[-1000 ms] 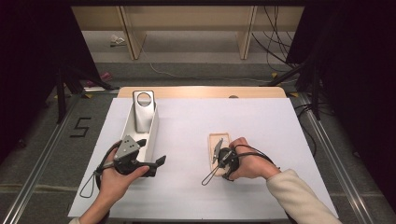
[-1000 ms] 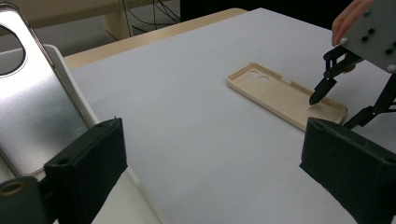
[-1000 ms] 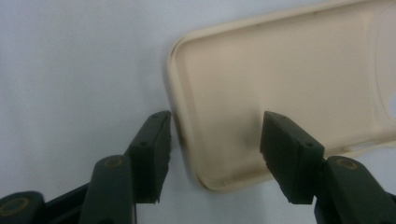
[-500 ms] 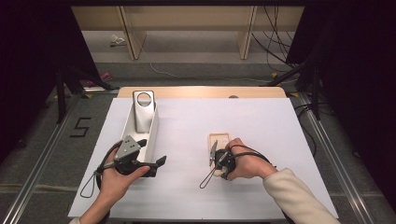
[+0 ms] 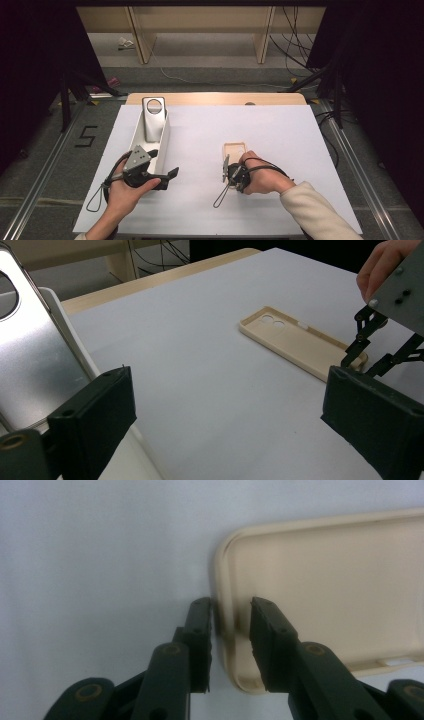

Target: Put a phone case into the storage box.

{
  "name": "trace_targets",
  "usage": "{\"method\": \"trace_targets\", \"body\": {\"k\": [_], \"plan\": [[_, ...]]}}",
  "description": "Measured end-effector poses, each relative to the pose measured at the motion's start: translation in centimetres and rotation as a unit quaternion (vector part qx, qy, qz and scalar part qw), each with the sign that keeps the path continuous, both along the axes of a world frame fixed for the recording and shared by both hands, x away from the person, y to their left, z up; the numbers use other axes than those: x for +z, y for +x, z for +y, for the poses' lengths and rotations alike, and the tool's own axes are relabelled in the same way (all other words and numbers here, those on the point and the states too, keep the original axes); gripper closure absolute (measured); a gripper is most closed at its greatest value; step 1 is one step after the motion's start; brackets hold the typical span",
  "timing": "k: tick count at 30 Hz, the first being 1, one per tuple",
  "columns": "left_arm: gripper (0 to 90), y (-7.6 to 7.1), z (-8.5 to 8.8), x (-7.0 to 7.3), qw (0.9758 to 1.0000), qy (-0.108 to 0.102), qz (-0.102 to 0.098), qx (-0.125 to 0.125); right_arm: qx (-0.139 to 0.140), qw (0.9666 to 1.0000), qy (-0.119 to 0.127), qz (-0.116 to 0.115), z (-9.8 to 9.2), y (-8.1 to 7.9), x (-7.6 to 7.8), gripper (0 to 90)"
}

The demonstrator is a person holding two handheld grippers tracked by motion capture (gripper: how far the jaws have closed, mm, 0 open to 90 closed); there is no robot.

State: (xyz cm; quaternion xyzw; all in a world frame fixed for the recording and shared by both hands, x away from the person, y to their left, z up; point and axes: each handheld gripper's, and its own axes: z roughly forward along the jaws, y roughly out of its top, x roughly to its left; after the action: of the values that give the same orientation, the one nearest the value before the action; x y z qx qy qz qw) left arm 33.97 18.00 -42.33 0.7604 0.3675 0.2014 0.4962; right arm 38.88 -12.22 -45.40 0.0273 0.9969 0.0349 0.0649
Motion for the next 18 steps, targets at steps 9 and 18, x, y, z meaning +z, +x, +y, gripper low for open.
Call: {"method": "trace_targets", "body": {"k": [9, 18], "plan": [[5.9, -0.03, -0.03, 0.00, 1.0000, 0.001, 0.000, -0.001, 0.011, 0.9999, -0.006, -0.006, 0.16, -0.20, 0.02, 78.7], [5.9, -0.03, -0.05, 0.01, 1.0000, 0.001, -0.001, -0.002, 0.012, 0.9999, -0.009, -0.003, 0.17, -0.27, 0.08, 82.9]]}}
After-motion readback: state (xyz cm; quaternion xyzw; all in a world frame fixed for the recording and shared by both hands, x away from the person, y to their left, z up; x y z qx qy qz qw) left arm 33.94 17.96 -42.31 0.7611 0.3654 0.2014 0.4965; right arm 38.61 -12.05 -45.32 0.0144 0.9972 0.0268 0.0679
